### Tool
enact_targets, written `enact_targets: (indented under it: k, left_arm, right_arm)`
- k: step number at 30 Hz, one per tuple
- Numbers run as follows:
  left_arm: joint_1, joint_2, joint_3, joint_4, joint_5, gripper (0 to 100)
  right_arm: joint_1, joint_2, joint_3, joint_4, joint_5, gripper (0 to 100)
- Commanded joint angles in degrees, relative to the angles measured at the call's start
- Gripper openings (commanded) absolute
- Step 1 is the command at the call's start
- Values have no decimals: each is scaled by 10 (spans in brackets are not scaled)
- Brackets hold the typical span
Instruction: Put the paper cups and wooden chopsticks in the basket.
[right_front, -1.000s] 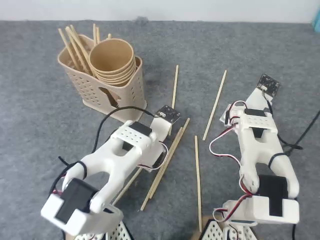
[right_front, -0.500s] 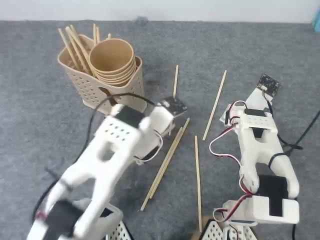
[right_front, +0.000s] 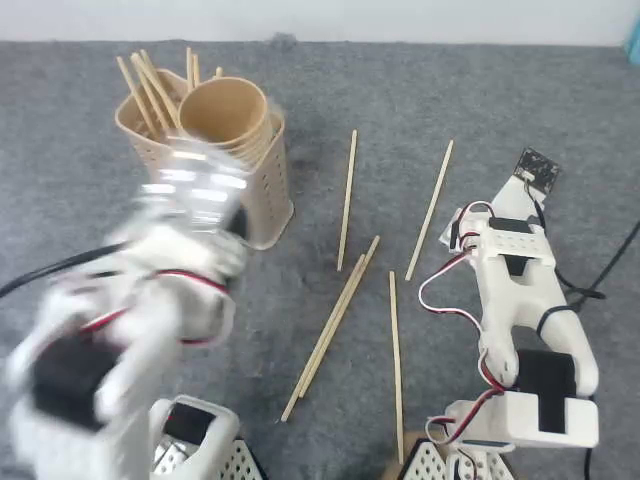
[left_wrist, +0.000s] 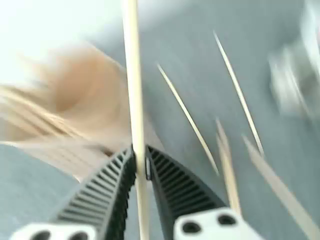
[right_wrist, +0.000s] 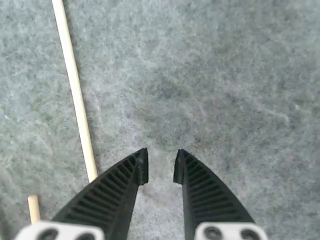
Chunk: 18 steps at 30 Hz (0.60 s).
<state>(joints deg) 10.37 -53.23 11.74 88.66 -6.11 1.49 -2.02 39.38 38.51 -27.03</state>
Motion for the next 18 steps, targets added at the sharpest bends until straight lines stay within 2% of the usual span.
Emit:
enact_targets:
  k: [1,4,7,10,13,18]
  left_arm:
    - [-164,-17,-72,-218,112,13]
    - [-236,-5,-52,-382,145,13]
    - [-264,16,1,-554,152,13]
    - [-271,47,73,-684,152,13]
    - [-266,93,125,-755,151,13]
    - [-265,213,137,-795,152,13]
  right_arm:
    - [-5,-5,-14,-7,7,94]
    - [-5,-5,-14,-7,7,94]
    - [-5,-5,-14,-7,7,94]
    - [-5,-5,-14,-7,7,94]
    - [-5,-5,-14,-7,7,94]
    - [-5,-5,-14,-5,7,94]
